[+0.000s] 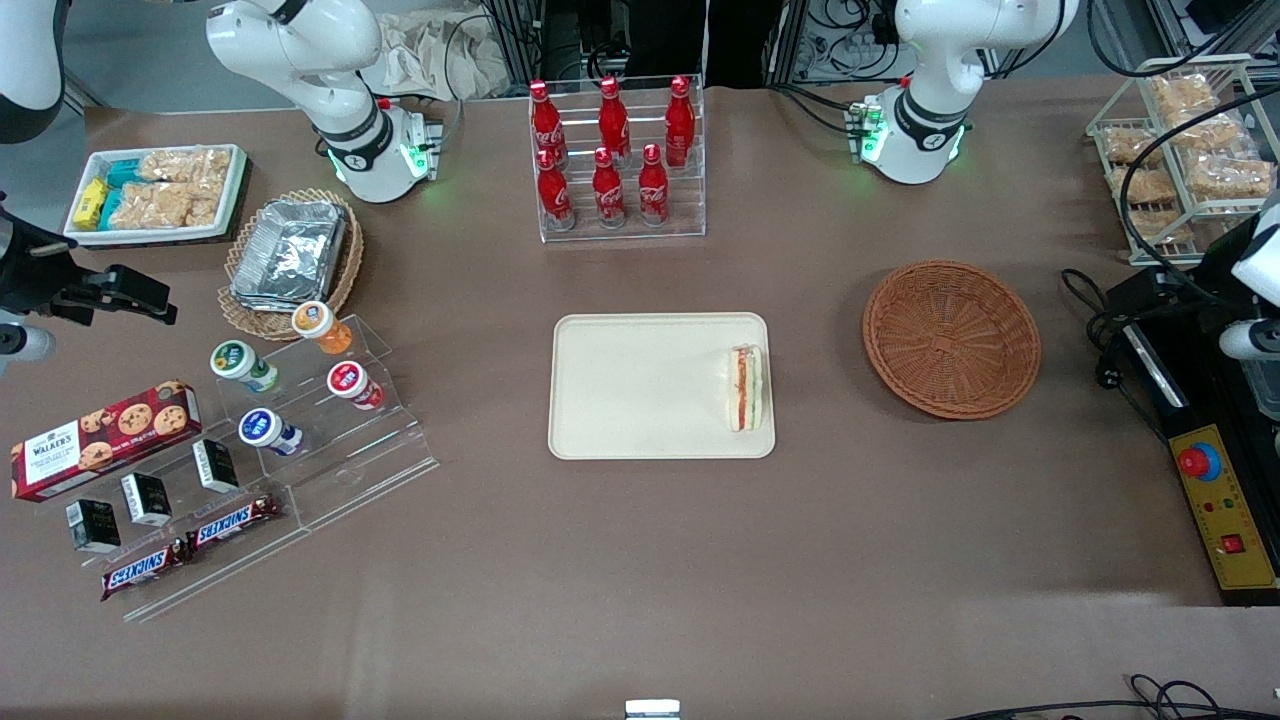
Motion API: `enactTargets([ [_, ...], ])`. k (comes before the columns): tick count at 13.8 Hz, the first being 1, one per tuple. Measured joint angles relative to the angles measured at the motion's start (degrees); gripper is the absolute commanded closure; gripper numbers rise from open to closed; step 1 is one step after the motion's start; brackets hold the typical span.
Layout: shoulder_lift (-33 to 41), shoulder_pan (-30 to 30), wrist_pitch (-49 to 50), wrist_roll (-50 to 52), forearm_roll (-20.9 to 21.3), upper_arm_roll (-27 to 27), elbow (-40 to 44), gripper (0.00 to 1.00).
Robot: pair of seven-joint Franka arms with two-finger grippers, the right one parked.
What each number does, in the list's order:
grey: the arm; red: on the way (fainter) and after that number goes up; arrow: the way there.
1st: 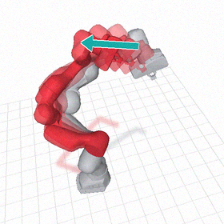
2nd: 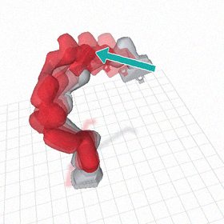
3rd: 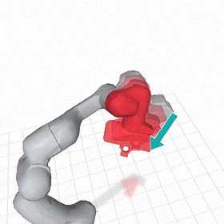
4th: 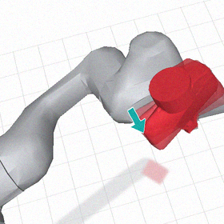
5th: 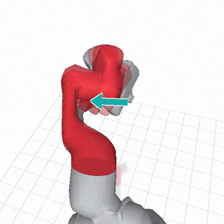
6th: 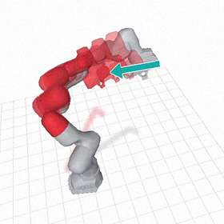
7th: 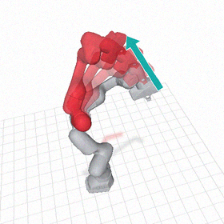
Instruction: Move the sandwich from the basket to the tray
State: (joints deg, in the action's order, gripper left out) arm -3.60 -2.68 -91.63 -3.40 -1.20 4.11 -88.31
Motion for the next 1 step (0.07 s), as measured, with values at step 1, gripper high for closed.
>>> enactTargets([
  [1,0.0,0.0,0.0,0.0,0.0,0.0,0.1,0.00],
])
